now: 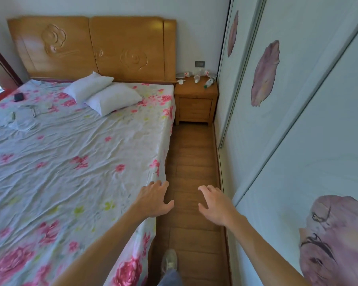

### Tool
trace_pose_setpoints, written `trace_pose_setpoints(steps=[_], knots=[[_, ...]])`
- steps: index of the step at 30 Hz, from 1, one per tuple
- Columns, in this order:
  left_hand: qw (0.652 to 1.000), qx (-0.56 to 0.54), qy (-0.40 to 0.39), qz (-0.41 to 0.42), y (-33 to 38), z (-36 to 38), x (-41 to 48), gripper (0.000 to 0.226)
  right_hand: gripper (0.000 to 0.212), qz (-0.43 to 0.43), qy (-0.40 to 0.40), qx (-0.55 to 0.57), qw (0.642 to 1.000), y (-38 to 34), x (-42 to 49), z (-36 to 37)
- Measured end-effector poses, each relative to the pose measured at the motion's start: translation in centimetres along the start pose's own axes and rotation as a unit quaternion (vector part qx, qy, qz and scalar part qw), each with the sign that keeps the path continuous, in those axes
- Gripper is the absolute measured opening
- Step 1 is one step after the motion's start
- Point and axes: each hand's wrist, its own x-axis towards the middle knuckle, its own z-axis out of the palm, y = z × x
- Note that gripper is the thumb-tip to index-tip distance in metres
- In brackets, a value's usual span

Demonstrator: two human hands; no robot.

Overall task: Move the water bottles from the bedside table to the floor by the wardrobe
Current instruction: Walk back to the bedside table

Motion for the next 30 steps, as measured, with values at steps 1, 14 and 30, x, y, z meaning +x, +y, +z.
trace_pose_setpoints(steps=[1,14,30], knots=[[1.0,-0.007,0.001,0.003,-0.2,-0.2,1.1,0.064,0.054,0.0,0.005,0.0,1.0,0.1,0.6,-0.4],[0.999,-0.028,-0.003,0.029,-4.9,-1.4,17.2,0.059,0.053,0.001,0.061,0.019,0.998,0.8,14.8,-6.5],[0.996,-0.023,-0.007,0.084,-8.0,-3.3,32.5,0.056,0.052,0.065,0.04,0.02,0.997,5.6,27.6,-10.8]])
